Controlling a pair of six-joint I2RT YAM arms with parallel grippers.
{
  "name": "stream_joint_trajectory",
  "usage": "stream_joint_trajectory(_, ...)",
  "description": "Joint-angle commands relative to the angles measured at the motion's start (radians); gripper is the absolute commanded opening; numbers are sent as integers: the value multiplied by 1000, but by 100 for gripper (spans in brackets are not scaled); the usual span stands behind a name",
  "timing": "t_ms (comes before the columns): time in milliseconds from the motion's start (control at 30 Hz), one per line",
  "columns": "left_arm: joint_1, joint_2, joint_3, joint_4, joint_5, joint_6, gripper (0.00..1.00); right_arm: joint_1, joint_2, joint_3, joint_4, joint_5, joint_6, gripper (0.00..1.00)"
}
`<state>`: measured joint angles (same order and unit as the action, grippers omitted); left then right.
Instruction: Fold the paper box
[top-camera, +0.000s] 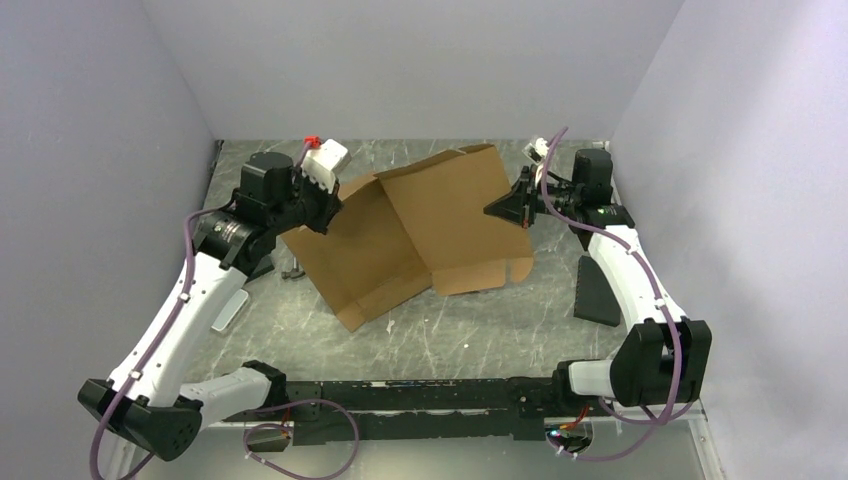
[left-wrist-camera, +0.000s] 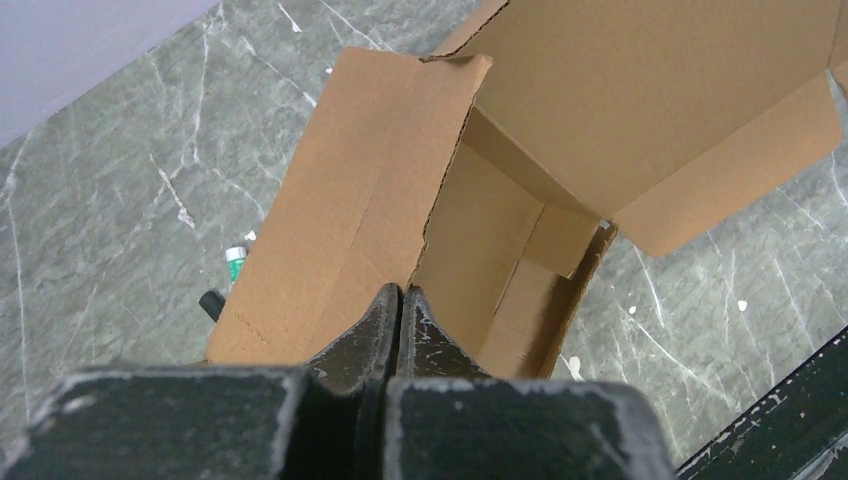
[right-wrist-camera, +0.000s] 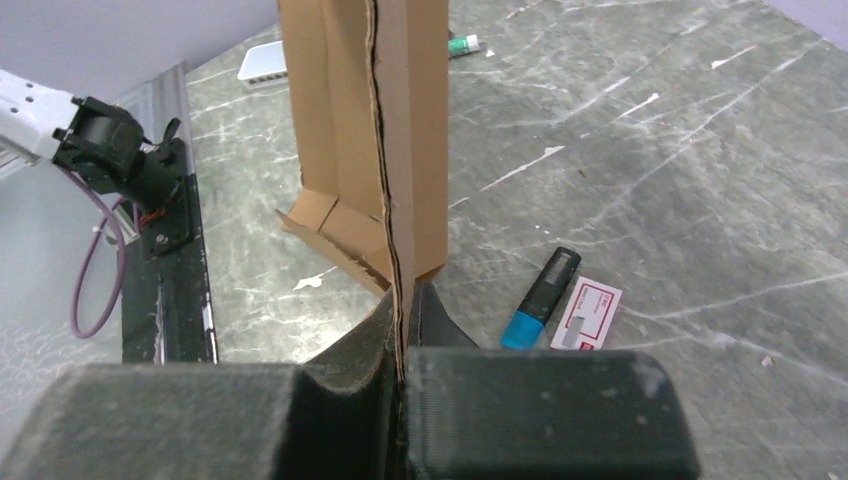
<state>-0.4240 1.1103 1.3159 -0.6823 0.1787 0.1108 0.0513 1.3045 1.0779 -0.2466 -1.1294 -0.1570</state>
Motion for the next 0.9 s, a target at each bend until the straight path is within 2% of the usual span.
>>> stream_joint_trajectory(0, 7, 8, 36, 57, 25, -36, 0, 17, -30, 10, 2, -85, -46, 0)
stream_joint_trajectory(200, 32, 25, 26, 86, 1, -52, 7, 22, -26, 8, 2, -28, -35, 0)
stream_joint_trajectory(333, 57, 33, -1, 108, -27, -68, 16, 24, -24, 7, 3, -12, -33, 0)
stream_joint_trajectory(467, 86, 28, -31, 139, -127, -84, 35, 27, -18, 6, 1, -17, -36, 0)
stream_joint_trajectory(533, 108, 18, -49, 158, -163, -98, 50, 33, -17, 7, -3, -17, -40, 0)
stream_joint_trajectory(700, 167, -27, -106, 197, -176, -164, 79, 43, -14, 8, -5, -16, -42, 0)
stream_joint_trajectory(867, 247, -150, -202, 228, -97, -295, 92, 46, -14, 8, 0, -9, -35, 0)
